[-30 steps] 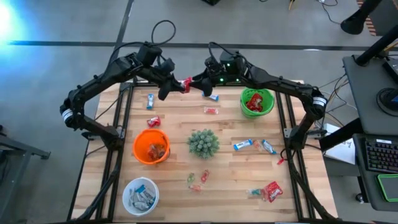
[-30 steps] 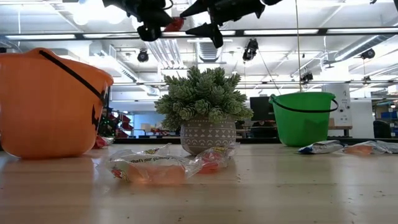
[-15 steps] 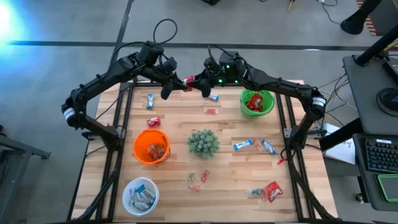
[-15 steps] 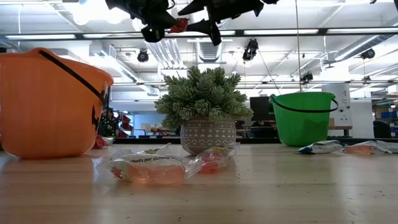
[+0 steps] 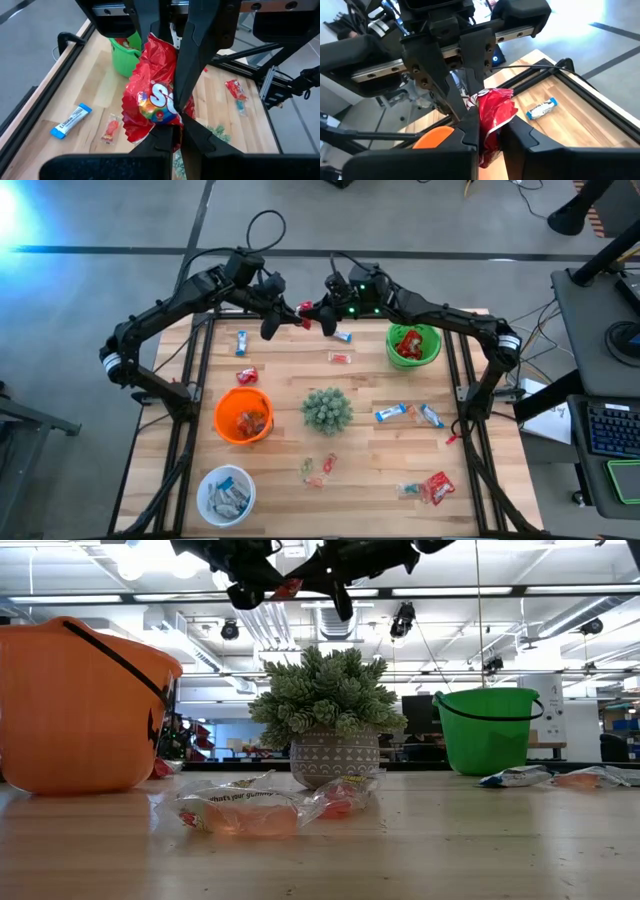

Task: Sort candy
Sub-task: Put the red candy into the green bucket

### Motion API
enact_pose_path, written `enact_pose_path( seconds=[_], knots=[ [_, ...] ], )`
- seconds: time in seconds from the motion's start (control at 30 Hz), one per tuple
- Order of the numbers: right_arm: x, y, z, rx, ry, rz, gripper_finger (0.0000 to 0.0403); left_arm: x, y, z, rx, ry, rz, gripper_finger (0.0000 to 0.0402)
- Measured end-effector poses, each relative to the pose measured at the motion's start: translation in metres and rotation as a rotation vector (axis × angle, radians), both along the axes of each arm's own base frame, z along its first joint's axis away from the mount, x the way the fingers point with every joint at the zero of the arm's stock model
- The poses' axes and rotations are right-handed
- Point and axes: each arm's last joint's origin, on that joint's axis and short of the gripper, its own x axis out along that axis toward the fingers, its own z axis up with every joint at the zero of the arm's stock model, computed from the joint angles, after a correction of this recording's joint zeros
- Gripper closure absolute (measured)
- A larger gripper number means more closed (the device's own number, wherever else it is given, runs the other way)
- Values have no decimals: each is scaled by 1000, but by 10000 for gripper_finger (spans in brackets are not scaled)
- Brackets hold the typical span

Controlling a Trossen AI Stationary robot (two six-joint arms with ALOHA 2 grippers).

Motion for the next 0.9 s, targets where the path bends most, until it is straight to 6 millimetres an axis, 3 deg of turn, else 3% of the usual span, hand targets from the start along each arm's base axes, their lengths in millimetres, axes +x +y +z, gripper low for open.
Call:
enact_pose_path(
  seconds=[0.27,0.7,0.9],
  knots=[
    [-1,1,0,2,7,8,384,0,0,0,27,-3,-14,389],
    [-17,4,3,3,104,18,390,-1,0,1,35,0,-7,258],
    [-39,-1,-1,28,259,-29,390,-2,-1,-1,34,22,-14,236]
  ],
)
